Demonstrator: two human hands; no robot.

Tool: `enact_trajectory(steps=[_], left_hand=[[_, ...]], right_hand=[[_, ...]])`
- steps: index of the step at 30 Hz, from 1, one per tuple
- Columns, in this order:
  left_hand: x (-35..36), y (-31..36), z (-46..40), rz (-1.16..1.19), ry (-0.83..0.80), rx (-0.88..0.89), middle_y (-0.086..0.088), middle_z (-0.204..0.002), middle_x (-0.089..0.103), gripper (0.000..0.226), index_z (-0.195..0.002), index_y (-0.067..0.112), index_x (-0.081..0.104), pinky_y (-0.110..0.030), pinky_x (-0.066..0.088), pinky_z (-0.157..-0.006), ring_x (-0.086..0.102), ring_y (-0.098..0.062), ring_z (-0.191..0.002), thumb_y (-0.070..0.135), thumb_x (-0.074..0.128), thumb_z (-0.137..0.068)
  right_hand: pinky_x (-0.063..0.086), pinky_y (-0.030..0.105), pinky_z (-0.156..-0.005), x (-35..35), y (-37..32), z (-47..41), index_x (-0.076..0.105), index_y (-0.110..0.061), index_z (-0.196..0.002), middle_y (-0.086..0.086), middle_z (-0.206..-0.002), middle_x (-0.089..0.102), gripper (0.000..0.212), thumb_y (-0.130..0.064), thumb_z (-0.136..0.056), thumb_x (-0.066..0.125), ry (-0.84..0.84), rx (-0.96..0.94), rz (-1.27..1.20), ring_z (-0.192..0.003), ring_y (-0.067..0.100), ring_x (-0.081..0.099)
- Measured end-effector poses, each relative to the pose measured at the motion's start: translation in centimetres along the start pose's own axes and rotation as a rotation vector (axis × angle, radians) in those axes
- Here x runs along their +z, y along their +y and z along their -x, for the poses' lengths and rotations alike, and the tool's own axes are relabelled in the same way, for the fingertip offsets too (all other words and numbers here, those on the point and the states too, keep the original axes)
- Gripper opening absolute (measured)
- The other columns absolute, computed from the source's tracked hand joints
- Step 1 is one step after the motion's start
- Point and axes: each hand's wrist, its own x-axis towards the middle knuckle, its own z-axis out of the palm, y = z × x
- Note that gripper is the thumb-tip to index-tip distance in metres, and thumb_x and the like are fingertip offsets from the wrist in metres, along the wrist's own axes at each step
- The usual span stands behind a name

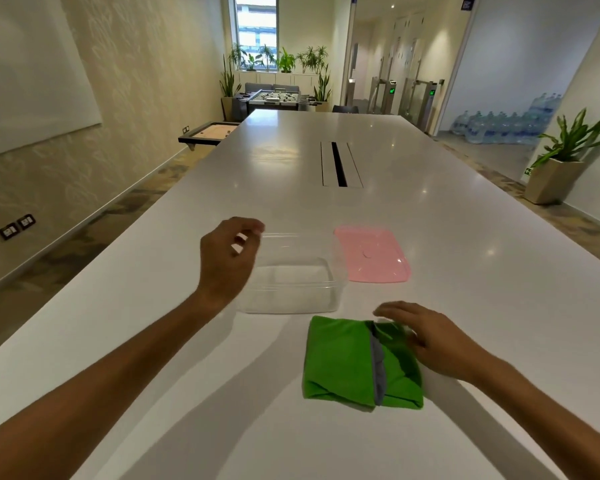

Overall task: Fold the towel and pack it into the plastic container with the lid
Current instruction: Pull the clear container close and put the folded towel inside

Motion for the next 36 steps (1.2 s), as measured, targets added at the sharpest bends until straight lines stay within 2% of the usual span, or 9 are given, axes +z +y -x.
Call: enact_trajectory(steps=[3,6,10,14,19,28,31,33,36], left_hand=[[-0.2,1.8,2.8,-0.027,-0.198,0.282,-0.004,-0.089,0.069,0.016,-0.09,0.005,0.07,-0.018,0.05,-0.065,0.063,-0.011,-0.076,0.001,0.058,-0.081],[0.6,1.2,5.5,-0.134,-0.411,0.472,-0.006,-0.091,0.07,0.018,-0.09,0.007,0.071,-0.027,0.054,-0.072,0.066,-0.018,-0.082,0.004,0.058,-0.078],[1.9,-0.2,8.2,-0.252,-0.713,0.606,-0.002,-0.097,0.071,0.022,-0.096,0.014,0.07,-0.032,0.056,-0.058,0.066,-0.019,-0.085,0.012,0.058,-0.077],[2.7,-1.7,9.6,-0.36,-0.92,0.666,-0.004,-0.126,0.062,0.037,-0.12,0.017,0.059,-0.029,0.053,-0.088,0.059,-0.022,-0.113,0.019,0.055,-0.083],[2.9,-2.3,10.3,-0.306,-1.005,0.57,0.0,-0.142,0.05,0.044,-0.135,0.018,0.05,-0.022,0.025,-0.112,0.04,-0.019,-0.135,0.018,0.053,-0.091],[3.1,-2.6,11.7,-0.173,-0.974,0.334,0.011,-0.14,0.051,0.037,-0.132,0.024,0.052,-0.024,0.029,-0.113,0.036,-0.006,-0.136,0.026,0.039,-0.098],[2.7,-1.1,10.8,0.063,-0.928,0.097,0.008,-0.126,0.06,0.033,-0.123,0.025,0.057,-0.029,0.041,-0.102,0.052,-0.008,-0.12,0.012,0.041,-0.097],[2.7,-0.3,9.7,0.207,-0.856,-0.036,-0.001,-0.113,0.066,0.031,-0.115,0.016,0.061,-0.035,0.048,-0.092,0.061,-0.016,-0.105,0.007,0.041,-0.094],[2.8,1.2,8.0,0.392,-0.675,-0.27,-0.004,-0.102,0.069,0.027,-0.109,0.013,0.064,-0.031,0.053,-0.084,0.063,-0.02,-0.099,0.004,0.043,-0.095]], right_hand=[[0.034,0.024,-0.104,0.0,-0.2,1.5,0.042,-0.029,-0.141,-0.005,-0.145,0.045,0.07,-0.007,-0.074,0.041,-0.083,-0.131,0.227,-0.129,0.017,0.046],[0.044,0.032,-0.101,1.6,0.7,2.3,0.031,-0.033,-0.144,-0.004,-0.147,0.044,0.084,-0.012,-0.069,0.063,-0.139,-0.27,0.433,-0.125,0.019,0.052],[0.04,0.036,-0.105,2.3,0.8,2.5,0.02,-0.038,-0.147,-0.009,-0.154,0.031,0.09,-0.032,-0.07,0.066,-0.19,-0.325,0.473,-0.132,0.017,0.044],[0.04,0.036,-0.106,2.6,0.7,2.5,0.025,-0.037,-0.146,-0.012,-0.153,0.032,0.079,-0.034,-0.077,0.063,-0.156,-0.386,0.458,-0.133,0.014,0.042],[0.041,0.036,-0.105,2.8,1.1,2.7,0.035,-0.035,-0.143,-0.012,-0.151,0.035,0.056,-0.029,-0.087,0.042,-0.095,-0.399,0.268,-0.132,0.013,0.043],[0.028,0.032,-0.108,3.2,1.7,2.3,0.045,-0.038,-0.135,-0.021,-0.146,0.041,0.041,-0.042,-0.093,0.042,-0.108,-0.341,0.0,-0.135,0.004,0.034],[0.027,0.027,-0.108,2.5,1.1,2.0,0.051,-0.04,-0.127,-0.015,-0.138,0.049,0.04,-0.04,-0.088,0.044,-0.098,-0.226,-0.269,-0.132,0.006,0.036],[0.037,0.028,-0.104,1.6,0.3,1.6,0.062,-0.034,-0.117,-0.009,-0.128,0.06,0.035,-0.031,-0.085,0.051,-0.082,-0.098,-0.625,-0.124,0.011,0.05],[0.053,0.025,-0.08,-0.2,-1.3,-0.1,0.076,-0.02,-0.093,0.001,-0.096,0.075,0.023,-0.026,-0.072,0.069,-0.028,0.0,-1.159,-0.092,0.015,0.069]])
